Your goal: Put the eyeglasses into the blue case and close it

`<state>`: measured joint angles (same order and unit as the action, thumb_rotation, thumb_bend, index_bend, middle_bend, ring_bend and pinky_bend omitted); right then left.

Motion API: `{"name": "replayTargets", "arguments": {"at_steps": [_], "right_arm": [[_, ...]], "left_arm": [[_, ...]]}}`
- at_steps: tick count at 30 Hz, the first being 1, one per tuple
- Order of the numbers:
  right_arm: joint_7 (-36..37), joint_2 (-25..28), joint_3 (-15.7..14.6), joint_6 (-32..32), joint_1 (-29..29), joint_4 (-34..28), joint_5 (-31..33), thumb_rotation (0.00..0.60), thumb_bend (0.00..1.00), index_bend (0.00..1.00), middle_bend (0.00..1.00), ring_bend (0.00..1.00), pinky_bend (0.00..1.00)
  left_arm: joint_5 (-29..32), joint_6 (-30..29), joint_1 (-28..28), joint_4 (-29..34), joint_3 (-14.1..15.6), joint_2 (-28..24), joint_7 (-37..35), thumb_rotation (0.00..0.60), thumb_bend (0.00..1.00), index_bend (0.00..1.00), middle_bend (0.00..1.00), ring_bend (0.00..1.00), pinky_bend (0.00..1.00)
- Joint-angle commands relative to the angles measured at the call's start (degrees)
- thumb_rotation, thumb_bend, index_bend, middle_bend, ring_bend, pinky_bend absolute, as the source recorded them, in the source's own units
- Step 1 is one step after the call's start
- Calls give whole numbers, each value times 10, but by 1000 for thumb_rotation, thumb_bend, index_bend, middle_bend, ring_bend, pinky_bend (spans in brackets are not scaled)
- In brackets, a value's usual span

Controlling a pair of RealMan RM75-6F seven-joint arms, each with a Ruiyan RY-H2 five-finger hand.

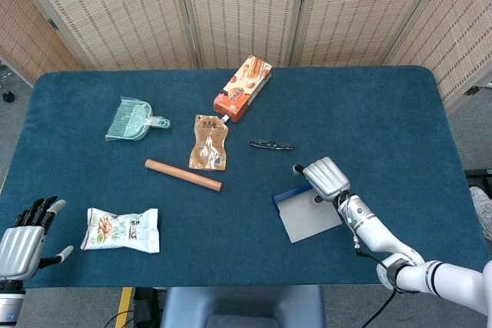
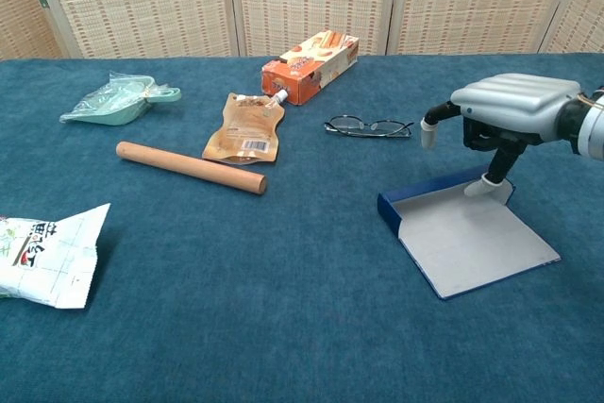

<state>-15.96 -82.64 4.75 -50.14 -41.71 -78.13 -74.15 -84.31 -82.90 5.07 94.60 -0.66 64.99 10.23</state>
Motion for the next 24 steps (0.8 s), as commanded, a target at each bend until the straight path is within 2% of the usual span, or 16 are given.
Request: {"name": "replayTargets", "arguments": {"at_steps": [1, 15, 20, 24], "right_arm": [[-6, -19, 3, 14, -5, 25, 10, 600, 101, 334, 1000, 1000, 1000], [-6, -112, 38, 30, -51, 116, 15, 600, 132, 334, 1000, 1000, 1000], [-19, -105, 40, 49, -63, 109, 23, 600, 131, 334, 1000, 1000, 1000], [-11, -70, 35, 51, -56, 73, 23, 600, 132, 334, 1000, 1000, 1000]], "left_arm": [[1, 1, 0, 0, 0, 0, 0, 600, 196, 178, 132, 103, 216], [6, 1, -3, -2, 0, -2, 1, 600, 196, 178, 132, 103, 216], [9, 0, -5, -4, 0, -2, -1, 600, 196, 178, 132, 103, 216], [11, -1, -7, -7, 1, -3, -4, 600, 196, 178, 132, 103, 216]]}}
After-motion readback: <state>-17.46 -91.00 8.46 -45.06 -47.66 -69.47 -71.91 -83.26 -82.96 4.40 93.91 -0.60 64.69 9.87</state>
